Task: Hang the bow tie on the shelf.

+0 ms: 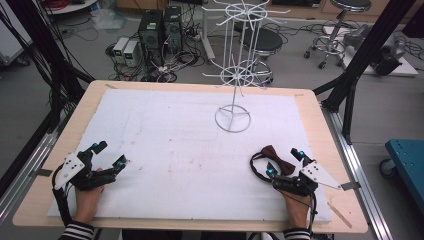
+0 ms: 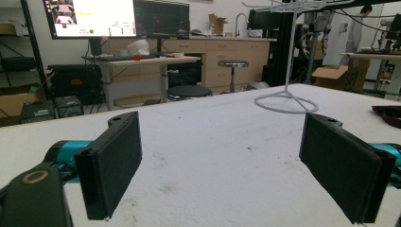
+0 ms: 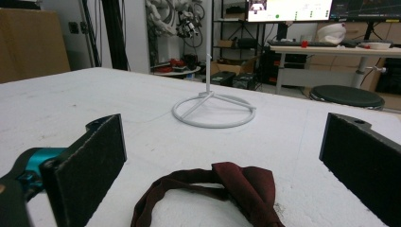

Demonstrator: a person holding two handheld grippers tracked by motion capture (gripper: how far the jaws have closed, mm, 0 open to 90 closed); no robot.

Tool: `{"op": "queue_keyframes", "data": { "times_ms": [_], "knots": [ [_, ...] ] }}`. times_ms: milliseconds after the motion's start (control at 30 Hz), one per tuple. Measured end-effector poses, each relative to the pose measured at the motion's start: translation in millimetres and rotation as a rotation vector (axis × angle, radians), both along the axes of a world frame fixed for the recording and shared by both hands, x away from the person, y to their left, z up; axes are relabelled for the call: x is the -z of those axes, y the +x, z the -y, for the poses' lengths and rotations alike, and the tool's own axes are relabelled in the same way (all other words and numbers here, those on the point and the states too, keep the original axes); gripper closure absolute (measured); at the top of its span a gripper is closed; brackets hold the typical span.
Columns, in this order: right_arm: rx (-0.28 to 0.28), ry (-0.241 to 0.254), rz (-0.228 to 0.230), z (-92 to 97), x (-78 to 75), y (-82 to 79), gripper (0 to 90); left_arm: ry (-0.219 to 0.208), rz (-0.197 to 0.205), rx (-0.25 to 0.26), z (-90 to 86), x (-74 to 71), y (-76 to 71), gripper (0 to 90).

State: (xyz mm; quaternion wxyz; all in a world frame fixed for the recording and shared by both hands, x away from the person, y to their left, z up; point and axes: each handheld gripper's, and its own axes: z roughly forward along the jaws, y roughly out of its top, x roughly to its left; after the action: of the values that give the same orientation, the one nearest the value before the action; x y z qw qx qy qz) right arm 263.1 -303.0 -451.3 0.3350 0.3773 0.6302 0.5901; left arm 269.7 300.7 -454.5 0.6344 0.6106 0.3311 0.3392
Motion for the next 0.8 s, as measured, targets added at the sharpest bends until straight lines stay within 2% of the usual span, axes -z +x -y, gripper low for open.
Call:
{"op": "queue_keyframes", "data": {
  "times_ms": [200, 233, 300, 333, 500, 533, 600, 767, 800],
  "knots": [
    [0.002, -0.001, 0.010, 0.8, -0.3, 0.2, 0.6, -0.002, -0.004, 0.001, -0.3, 0.0, 0.2, 14.3],
    [0.002, 0.007, 0.003, 0.8, -0.4, -0.1, 0.6, -0.003, -0.004, 0.001, -0.3, 0.0, 0.2, 14.3],
    [0.008, -0.007, -0.010, 1.3, -2.5, 0.5, 0.6, -0.002, -0.003, 0.001, -0.3, 0.0, 0.1, 14.3],
    [0.010, -0.023, -0.003, 1.6, -4.8, 1.0, 0.6, -0.003, -0.004, 0.001, -0.3, 0.0, 0.2, 14.3],
    [-0.002, -0.059, -0.025, 2.0, -19.7, 3.3, 0.6, -0.003, -0.004, 0.001, -0.3, 0.0, 0.2, 14.2],
    [-0.012, -0.085, -0.040, 2.2, -28.4, 5.8, 0.6, -0.002, -0.004, 0.001, -0.3, 0.0, 0.1, 14.3],
    [-0.025, -0.104, -0.055, 2.5, -36.5, 8.4, 0.6, -0.002, -0.003, 0.001, -0.3, 0.0, 0.1, 14.3],
    [-0.050, -0.132, -0.114, 5.0, -52.7, 16.5, 0.6, -0.002, -0.001, 0.000, -0.1, 0.0, 0.1, 14.3],
    [-0.050, -0.132, -0.114, 5.0, -52.7, 16.5, 0.6, -0.001, -0.001, 0.000, 0.0, 0.0, 0.0, 14.3]
  ]
}}
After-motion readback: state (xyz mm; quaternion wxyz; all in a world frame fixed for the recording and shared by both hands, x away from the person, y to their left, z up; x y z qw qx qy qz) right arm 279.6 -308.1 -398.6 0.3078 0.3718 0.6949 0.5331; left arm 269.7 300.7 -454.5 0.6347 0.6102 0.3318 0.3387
